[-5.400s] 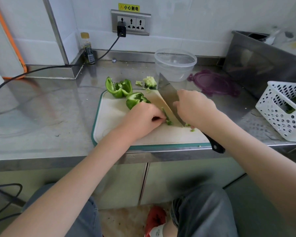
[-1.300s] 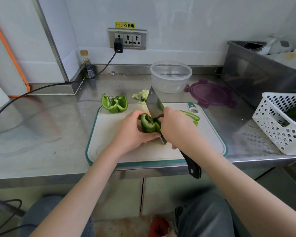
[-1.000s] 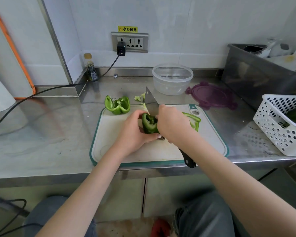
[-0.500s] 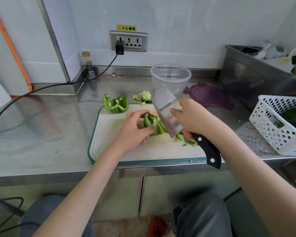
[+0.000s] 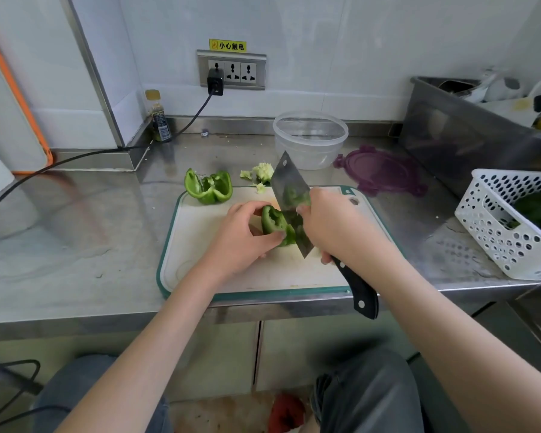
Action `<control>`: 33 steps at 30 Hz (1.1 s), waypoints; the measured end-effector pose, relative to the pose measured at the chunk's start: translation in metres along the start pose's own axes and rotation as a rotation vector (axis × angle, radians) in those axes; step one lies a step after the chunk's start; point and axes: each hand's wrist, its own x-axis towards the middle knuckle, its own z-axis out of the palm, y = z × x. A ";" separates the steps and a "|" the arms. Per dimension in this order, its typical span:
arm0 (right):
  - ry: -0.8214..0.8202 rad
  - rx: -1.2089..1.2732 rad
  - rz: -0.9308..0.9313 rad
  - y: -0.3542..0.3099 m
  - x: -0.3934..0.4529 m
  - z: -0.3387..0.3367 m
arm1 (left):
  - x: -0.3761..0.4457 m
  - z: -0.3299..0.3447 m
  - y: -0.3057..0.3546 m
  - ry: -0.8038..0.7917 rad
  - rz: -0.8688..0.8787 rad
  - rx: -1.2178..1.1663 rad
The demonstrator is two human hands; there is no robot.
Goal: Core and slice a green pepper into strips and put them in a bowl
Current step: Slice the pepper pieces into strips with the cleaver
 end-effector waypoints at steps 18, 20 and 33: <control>0.094 -0.094 -0.073 -0.020 0.012 0.012 | 0.001 -0.001 0.000 -0.024 -0.019 -0.028; 0.127 -0.036 -0.117 -0.015 0.011 0.010 | 0.001 -0.001 -0.001 -0.025 -0.016 -0.005; 0.119 -0.036 -0.029 0.024 0.018 -0.020 | 0.000 0.000 0.000 0.017 0.000 -0.016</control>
